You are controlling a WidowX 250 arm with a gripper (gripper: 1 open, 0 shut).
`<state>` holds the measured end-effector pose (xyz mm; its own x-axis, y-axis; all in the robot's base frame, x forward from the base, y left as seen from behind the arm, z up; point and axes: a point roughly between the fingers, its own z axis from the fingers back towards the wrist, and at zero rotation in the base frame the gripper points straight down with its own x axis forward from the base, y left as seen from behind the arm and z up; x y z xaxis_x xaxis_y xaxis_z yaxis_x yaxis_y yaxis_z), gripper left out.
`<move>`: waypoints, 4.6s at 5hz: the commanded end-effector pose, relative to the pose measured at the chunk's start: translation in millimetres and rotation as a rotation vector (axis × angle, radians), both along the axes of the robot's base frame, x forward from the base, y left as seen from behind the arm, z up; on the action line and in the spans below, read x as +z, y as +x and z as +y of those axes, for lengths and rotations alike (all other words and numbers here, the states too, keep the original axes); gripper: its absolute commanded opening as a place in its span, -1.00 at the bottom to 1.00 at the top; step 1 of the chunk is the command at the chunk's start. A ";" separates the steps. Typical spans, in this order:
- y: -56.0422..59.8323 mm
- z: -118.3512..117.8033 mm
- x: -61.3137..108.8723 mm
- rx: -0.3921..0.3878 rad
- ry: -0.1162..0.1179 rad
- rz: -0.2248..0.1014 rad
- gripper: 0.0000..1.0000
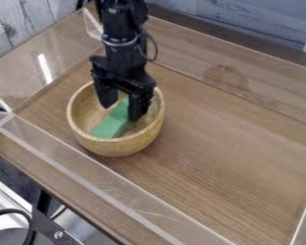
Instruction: Remove the green block from inside the brown bowl and put it on the table
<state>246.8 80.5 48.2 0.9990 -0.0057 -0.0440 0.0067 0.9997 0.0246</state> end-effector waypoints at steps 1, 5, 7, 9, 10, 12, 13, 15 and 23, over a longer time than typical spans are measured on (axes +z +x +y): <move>4.4 6.0 0.4 0.003 0.018 -0.029 1.00; 4.1 4.5 4.6 0.017 0.006 -0.025 -1.00; 4.1 3.4 10.4 0.022 0.000 -0.028 -1.00; 4.6 2.2 17.1 0.028 -0.008 -0.035 -1.00; 4.7 1.6 19.6 0.031 -0.010 -0.036 -1.00; 5.0 0.6 24.3 0.036 -0.013 -0.039 -1.00; 5.2 0.1 27.0 0.040 -0.015 -0.039 -1.00; 6.4 -1.1 34.3 0.047 -0.020 -0.043 -1.00; 16.4 -31.5 59.8 0.030 -0.065 -0.069 -1.00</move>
<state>253.1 47.1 85.8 0.9980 0.0150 -0.0615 -0.0186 0.9981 -0.0579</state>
